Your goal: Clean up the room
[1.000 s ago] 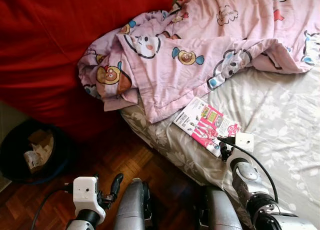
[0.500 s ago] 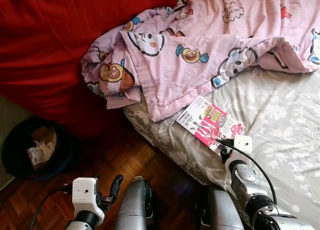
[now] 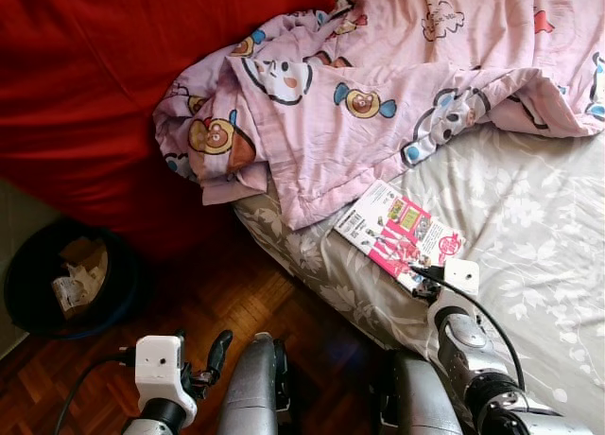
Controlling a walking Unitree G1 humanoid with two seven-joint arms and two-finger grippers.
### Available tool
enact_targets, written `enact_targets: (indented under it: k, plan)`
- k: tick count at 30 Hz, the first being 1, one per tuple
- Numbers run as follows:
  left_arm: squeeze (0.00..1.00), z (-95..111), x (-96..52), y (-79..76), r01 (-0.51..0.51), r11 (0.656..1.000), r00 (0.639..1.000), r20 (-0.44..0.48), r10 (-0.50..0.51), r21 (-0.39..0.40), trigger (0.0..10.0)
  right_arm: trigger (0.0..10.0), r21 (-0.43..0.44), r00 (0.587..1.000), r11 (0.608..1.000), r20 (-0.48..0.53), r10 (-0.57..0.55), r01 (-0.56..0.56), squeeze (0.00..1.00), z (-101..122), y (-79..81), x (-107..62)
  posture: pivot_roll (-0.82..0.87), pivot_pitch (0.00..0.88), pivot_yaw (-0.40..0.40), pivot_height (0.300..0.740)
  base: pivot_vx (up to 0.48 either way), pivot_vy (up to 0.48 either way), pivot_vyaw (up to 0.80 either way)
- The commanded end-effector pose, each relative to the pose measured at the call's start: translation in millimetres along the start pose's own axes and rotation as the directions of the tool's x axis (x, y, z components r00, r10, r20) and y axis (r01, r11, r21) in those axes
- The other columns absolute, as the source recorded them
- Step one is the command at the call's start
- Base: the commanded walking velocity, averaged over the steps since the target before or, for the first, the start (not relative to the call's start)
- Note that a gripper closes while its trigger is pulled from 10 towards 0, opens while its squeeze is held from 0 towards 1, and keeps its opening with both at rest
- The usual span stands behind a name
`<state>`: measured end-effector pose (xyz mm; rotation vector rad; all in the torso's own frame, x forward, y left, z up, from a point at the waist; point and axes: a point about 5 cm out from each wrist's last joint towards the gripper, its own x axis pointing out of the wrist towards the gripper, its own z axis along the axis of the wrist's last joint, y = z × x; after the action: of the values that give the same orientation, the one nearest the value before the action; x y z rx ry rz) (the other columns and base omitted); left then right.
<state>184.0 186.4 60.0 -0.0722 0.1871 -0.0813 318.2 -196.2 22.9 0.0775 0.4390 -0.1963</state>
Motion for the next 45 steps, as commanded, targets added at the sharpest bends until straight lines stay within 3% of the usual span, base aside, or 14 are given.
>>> enact_targets:
  k: [1,11,18,26,27,28,38,45]
  plan:
    - [0.00,-9,-6.6,4.1,-0.022,1.000,0.998,-0.053,0.022,-0.002,10.0,0.0,0.013,0.998,1.000,-0.063,-0.006,0.007,0.00,-21,-1.9,-5.8,0.11,0.379,0.129,0.653,0.000,0.000,0.00]
    - [0.00,-13,18.8,1.3,-0.022,1.000,0.999,-0.036,0.022,-0.009,10.0,0.0,0.098,0.999,0.995,0.042,-0.020,0.016,0.00,-19,-7.7,-9.7,0.05,0.266,0.104,0.653,0.000,0.000,0.00]
    - [0.00,-18,41.8,2.7,-0.027,0.999,0.999,-0.025,0.026,-0.017,10.0,0.0,0.133,0.990,0.991,0.140,-0.031,0.012,0.00,-27,-11.1,-21.4,-0.02,0.134,0.084,0.653,0.000,0.000,0.00]
    - [0.00,-24,56.0,5.9,-0.021,1.000,0.999,-0.032,0.021,-0.010,10.0,0.0,0.088,0.979,0.993,0.197,0.055,-0.074,0.00,-37,1.7,-34.9,-0.06,0.062,0.091,0.653,0.000,0.000,0.00]
    - [0.00,-28,57.3,9.5,-0.031,1.000,0.999,-0.038,0.030,-0.003,10.0,4.0,0.076,0.979,0.993,0.189,0.077,-0.093,0.00,-41,3.9,-37.4,-0.07,0.047,0.091,0.653,0.000,0.000,0.00]
    - [0.00,-31,57.4,12.3,-0.041,0.999,0.998,-0.044,0.041,0.001,10.0,10.0,0.060,0.979,0.992,0.181,0.095,-0.107,0.00,-44,4.7,-39.0,-0.07,0.045,0.090,0.653,0.000,0.000,0.00]
    - [0.00,-59,48.9,27.2,-0.182,0.983,0.977,-0.112,0.179,-0.017,10.0,10.0,-0.002,0.962,0.966,0.090,0.257,-0.258,0.00,-59,13.9,-42.5,-0.09,0.000,0.059,0.653,0.000,0.000,0.00]
    - [0.00,-75,47.0,25.2,-0.202,0.979,0.967,-0.166,0.195,-0.027,10.0,10.0,-0.007,0.969,0.969,-0.002,0.246,-0.246,0.00,-67,13.4,-38.3,-0.07,0.000,0.044,0.683,0.000,0.000,0.00]
